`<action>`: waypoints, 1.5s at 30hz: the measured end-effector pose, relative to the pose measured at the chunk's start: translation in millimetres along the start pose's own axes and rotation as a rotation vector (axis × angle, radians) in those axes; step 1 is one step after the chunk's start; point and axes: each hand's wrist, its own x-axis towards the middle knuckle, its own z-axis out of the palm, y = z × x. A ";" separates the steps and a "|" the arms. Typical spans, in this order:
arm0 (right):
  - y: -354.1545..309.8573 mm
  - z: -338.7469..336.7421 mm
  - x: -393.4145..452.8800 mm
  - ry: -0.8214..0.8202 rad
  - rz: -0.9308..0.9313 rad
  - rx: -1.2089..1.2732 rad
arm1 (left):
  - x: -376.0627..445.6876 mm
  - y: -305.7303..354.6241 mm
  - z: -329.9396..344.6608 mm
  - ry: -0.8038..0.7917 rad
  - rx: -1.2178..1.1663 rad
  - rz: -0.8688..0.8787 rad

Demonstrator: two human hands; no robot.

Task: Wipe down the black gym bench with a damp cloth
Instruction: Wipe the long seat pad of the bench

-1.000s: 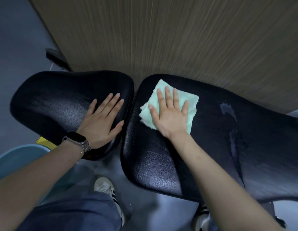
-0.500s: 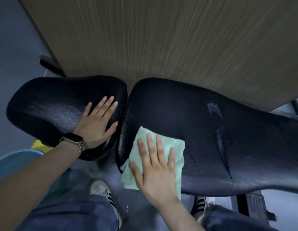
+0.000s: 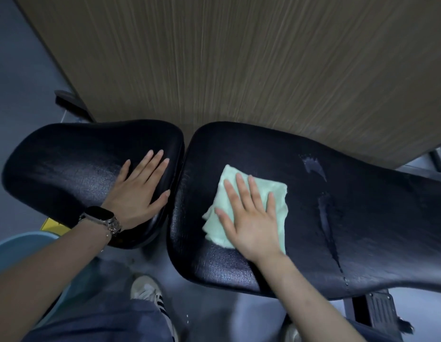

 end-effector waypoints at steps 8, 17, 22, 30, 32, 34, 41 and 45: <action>35.1 -17.1 91.6 -0.099 0.047 0.057 | 11.6 36.5 -1.3 0.042 -0.086 0.119; 53.2 -27.5 155.7 -0.203 0.161 0.133 | 27.7 84.3 16.9 0.011 -0.214 0.090; 48.6 -21.6 140.3 -0.142 0.145 0.097 | 26.9 85.4 19.2 0.029 -0.205 0.080; 37.1 -13.6 55.6 -0.078 0.118 0.075 | 27.1 86.3 18.3 0.011 -0.174 0.069; 29.9 -10.8 33.1 -0.055 0.117 0.081 | 27.1 87.1 17.8 -0.002 -0.163 0.067; 24.4 -7.2 11.8 -0.030 0.106 0.085 | 26.7 87.8 16.6 -0.015 -0.153 0.064; 17.2 -2.3 -39.3 0.005 0.077 0.027 | 26.2 92.4 12.1 -0.058 -0.112 0.044; 16.0 -1.6 -68.5 0.004 0.055 0.005 | 27.5 92.9 10.0 -0.079 -0.131 0.035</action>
